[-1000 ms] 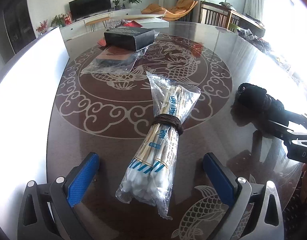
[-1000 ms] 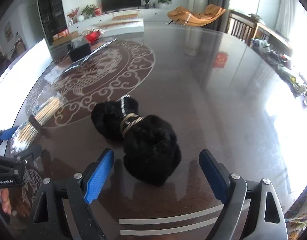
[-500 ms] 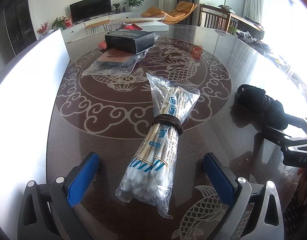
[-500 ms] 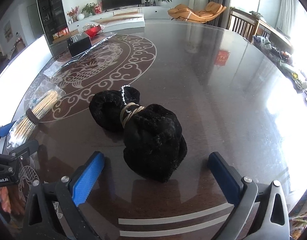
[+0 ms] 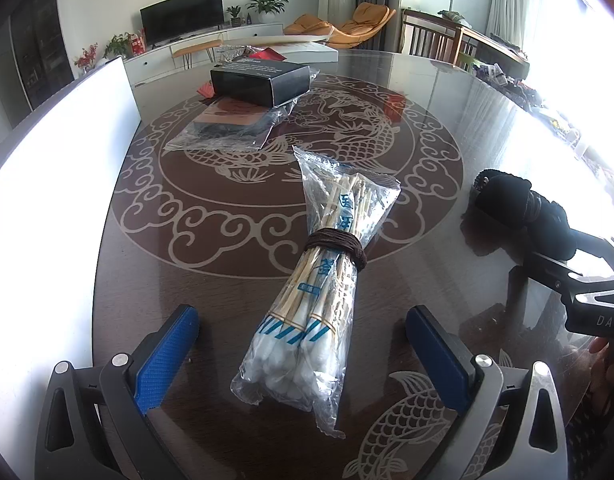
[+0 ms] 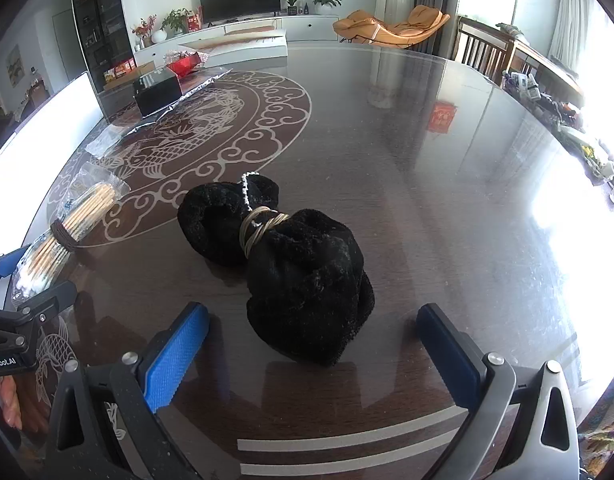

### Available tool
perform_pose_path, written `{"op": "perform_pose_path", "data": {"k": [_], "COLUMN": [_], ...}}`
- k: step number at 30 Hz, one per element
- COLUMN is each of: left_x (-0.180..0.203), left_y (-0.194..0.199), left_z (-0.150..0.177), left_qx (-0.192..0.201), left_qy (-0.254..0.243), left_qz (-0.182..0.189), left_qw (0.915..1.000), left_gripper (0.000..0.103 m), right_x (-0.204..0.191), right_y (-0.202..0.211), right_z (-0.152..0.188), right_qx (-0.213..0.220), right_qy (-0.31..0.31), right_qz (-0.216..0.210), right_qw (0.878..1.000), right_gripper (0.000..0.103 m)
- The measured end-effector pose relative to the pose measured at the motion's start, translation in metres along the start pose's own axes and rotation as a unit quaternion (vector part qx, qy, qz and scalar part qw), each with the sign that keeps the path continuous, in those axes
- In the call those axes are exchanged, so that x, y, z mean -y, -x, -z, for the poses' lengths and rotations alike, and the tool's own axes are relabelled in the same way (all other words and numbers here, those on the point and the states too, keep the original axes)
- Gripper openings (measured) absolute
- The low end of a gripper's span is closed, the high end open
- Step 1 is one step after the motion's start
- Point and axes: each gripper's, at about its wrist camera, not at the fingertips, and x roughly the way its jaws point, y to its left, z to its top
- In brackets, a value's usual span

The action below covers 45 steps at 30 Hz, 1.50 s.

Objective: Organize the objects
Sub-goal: 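Carry swab bag and black pouch into the container and release both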

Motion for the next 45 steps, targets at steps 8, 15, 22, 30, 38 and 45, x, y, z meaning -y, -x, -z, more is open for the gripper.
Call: {"op": "perform_pose_path", "data": {"k": [8,15,22,30,38,45], "left_x": [0.001,0.014,0.007,-0.010,-0.119,-0.240], "left_y": [0.000,-0.002,0.006,0.079,0.196,0.195], "left_z": [-0.021,-0.029,-0.022,-0.016,-0.011,0.033], "left_qx": [-0.072,-0.056,-0.037,0.023,0.114,0.016], "left_qy": [-0.023,-0.068,-0.026,0.013,0.076,0.152], "left_qz": [0.016,0.041,0.092,0.159,0.092,-0.147], "left_qw": [0.9970,0.9953,0.9947,0.9869,0.9862,0.9773], "left_gripper": [0.103,0.028,0.028,0.028,0.028,0.057], "right_x": [0.000,0.007,-0.009,-0.018,-0.125,-0.281], "right_y": [0.001,0.003,0.009,0.030,0.140,0.155], "right_z": [0.001,-0.007,-0.051,-0.058,-0.095,-0.090], "right_qx": [0.001,-0.034,-0.070,-0.083,-0.008,-0.031], "right_qy": [0.004,0.006,0.097,0.058,0.065,0.144], "right_qz": [-0.003,-0.031,-0.070,-0.098,-0.265,-0.376], "right_qw": [1.000,0.999,0.990,0.990,0.962,0.915], "right_gripper": [0.103,0.103,0.097,0.032,0.033,0.045]}}
